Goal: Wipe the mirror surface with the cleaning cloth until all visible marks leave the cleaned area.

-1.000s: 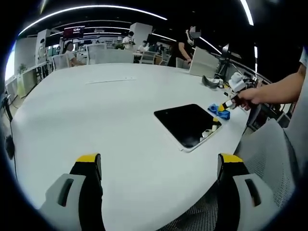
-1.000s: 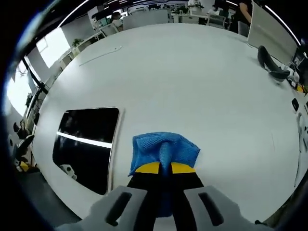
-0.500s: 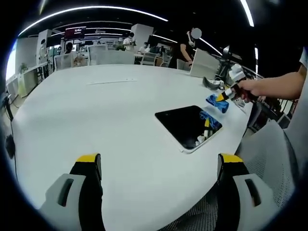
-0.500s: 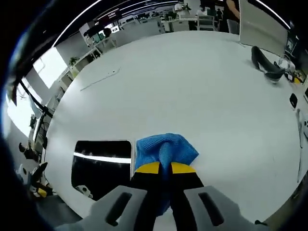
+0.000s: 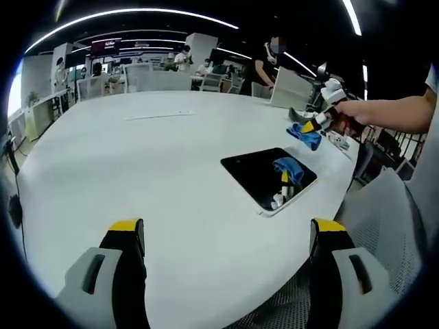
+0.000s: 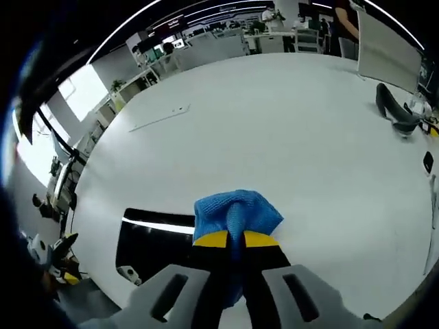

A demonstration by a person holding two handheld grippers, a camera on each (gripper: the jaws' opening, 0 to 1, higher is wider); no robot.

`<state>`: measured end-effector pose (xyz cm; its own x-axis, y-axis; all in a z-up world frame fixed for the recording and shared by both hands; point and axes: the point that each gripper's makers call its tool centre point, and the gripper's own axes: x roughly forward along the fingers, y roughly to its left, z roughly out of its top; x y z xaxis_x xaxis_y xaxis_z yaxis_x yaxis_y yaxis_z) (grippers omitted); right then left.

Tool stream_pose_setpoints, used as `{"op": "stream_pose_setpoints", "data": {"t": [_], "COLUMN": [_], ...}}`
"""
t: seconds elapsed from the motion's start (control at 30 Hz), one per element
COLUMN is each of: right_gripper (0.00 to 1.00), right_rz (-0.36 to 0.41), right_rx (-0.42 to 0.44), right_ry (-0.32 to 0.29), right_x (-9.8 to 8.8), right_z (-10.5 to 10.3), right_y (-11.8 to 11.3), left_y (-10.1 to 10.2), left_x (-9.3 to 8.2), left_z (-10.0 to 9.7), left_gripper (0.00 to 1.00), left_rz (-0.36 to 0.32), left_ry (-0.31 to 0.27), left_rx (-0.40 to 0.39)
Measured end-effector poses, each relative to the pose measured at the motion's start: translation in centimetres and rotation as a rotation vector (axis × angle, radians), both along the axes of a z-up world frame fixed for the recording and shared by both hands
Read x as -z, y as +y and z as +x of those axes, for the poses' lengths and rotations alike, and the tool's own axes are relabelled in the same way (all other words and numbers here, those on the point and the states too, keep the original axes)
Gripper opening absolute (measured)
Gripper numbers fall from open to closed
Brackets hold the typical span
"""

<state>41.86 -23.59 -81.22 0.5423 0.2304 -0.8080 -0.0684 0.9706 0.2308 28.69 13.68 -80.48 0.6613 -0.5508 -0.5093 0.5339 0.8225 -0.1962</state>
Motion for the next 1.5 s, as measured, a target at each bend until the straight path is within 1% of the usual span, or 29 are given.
{"op": "stream_pose_setpoints", "data": {"t": [0.1, 0.2, 0.23, 0.27, 0.3, 0.33, 0.37, 0.4, 0.43, 0.5, 0.63, 0.7, 0.77, 0.8, 0.83, 1.03, 1.33, 1.5], "right_gripper": [0.01, 0.01, 0.01, 0.01, 0.01, 0.00, 0.00, 0.01, 0.01, 0.01, 0.01, 0.01, 0.01, 0.01, 0.01, 0.01, 0.01, 0.01], "right_rz": [0.011, 0.037, 0.034, 0.015, -0.014, -0.025, -0.009, -0.006, -0.002, 0.008, -0.001, -0.018, -0.025, -0.028, -0.023, -0.041, -0.033, -0.049], "right_rx": [0.004, 0.019, 0.018, 0.005, -0.032, -0.058, -0.041, -0.015, -0.016, -0.013, -0.022, -0.026, -0.021, -0.011, -0.004, -0.022, 0.008, 0.006], "right_ry": [0.009, 0.046, 0.047, 0.047, 0.051, 0.059, 0.057, 0.067, 0.081, 0.086, 0.102, 0.109, 0.106, 0.115, 0.127, 0.127, 0.139, 0.143], "right_x": [0.1, 1.0, 1.3, 1.6, 2.0, 2.3, 2.6, 2.9, 3.3, 3.7, 4.6, 5.0, 5.1, 5.4, 5.5, 5.7, 5.6, 5.6], "right_z": [0.2, 0.5, 0.7, 0.8, 0.7, 0.6, 0.8, 0.9, 0.8, 1.0, 0.9, 0.9, 0.9, 1.0, 0.8, 0.7, 0.6, 0.6], "right_y": [1.1, 2.2, 2.5, 2.7, 2.9, 3.2, 3.8, 3.9, 4.1, 4.5, 4.9, 4.9, 4.8, 4.8, 4.9, 5.5, 5.4, 5.5], "left_y": [0.1, 0.2, 0.2, 0.1, 0.1, 0.1, 0.1, 0.1, 0.1, 0.1, 0.1, 0.1, 0.1, 0.1, 0.1, 0.0, -0.1, -0.2], "left_x": [0.0, 0.2, 0.3, 0.3, 0.3, 0.3, 0.4, 0.4, 0.4, 0.4, 0.4, 0.4, 0.5, 0.5, 0.5, 0.6, 0.6, 0.5], "left_z": [0.0, 0.0, 0.0, 0.0, -0.1, -0.1, -0.1, -0.1, -0.1, -0.1, -0.1, -0.1, -0.1, -0.1, -0.1, -0.2, -0.2, -0.3], "left_gripper": [0.99, 0.99, 0.99, 0.99, 0.99, 0.99, 0.99, 0.99, 0.99, 0.99, 0.99, 0.99, 0.99, 0.99, 0.99, 0.99, 0.99, 0.99], "left_rz": [0.002, 0.010, 0.012, 0.011, 0.012, 0.014, 0.015, 0.015, 0.016, 0.016, 0.021, 0.022, 0.023, 0.026, 0.027, 0.031, 0.030, 0.030], "left_ry": [0.000, 0.004, 0.005, 0.007, 0.007, 0.008, 0.010, 0.011, 0.011, 0.011, 0.010, 0.014, 0.015, 0.015, 0.014, 0.017, 0.018, 0.016], "left_rx": [-0.004, -0.004, -0.003, 0.000, 0.001, 0.002, 0.004, 0.005, 0.005, 0.005, 0.006, 0.004, 0.005, 0.007, 0.009, 0.016, 0.022, 0.028]}}
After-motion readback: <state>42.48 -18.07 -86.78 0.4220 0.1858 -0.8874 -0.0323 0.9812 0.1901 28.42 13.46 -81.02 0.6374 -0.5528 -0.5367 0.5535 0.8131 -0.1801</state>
